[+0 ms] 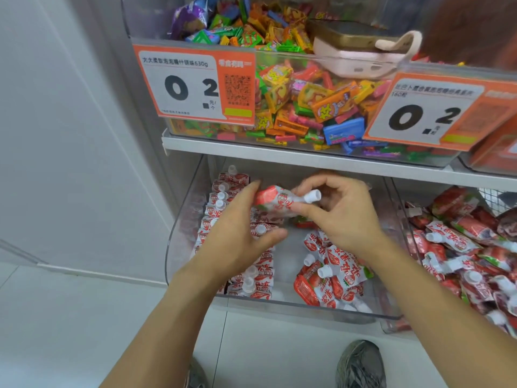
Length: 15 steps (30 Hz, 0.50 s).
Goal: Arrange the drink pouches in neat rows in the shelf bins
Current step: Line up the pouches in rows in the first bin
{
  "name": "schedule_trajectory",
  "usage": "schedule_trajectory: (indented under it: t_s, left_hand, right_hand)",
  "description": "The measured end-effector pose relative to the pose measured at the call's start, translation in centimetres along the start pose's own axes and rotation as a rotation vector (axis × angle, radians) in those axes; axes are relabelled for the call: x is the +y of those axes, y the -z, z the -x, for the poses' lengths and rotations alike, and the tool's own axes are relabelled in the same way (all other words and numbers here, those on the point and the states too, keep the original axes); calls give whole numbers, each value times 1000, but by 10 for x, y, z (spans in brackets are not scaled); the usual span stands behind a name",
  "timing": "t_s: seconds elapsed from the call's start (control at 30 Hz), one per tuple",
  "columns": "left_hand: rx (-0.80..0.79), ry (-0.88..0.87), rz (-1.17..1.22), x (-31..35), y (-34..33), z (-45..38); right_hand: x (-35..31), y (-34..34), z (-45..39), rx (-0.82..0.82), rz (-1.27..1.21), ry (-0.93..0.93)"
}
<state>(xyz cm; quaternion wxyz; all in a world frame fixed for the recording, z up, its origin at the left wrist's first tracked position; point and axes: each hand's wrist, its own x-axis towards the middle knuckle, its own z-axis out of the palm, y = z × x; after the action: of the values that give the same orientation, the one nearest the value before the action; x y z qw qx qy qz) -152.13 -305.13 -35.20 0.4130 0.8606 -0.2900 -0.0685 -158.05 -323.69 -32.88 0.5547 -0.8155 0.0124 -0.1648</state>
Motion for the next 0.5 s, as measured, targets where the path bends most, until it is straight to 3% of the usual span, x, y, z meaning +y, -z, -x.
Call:
schedule_trajectory:
  t_s: [0.1,0.17,0.27,0.4,0.5]
  left_hand:
    - [93,11,35,6,11,2]
    - [175,46,-43,7,22,6]
    - [293,110,-121,7,36,16]
    - [405,166,-176,6,42,22]
    - [441,210,-172,4,43,24]
  right_hand:
    - [4,2,0,-201,-295,-54]
    - [13,10,-11,-254,-317,-195]
    - [29,13,-45,-105,306,-293]
    - [49,-5,-85,-308,451,-424]
    - [68,-15,-98,-405,782,-385]
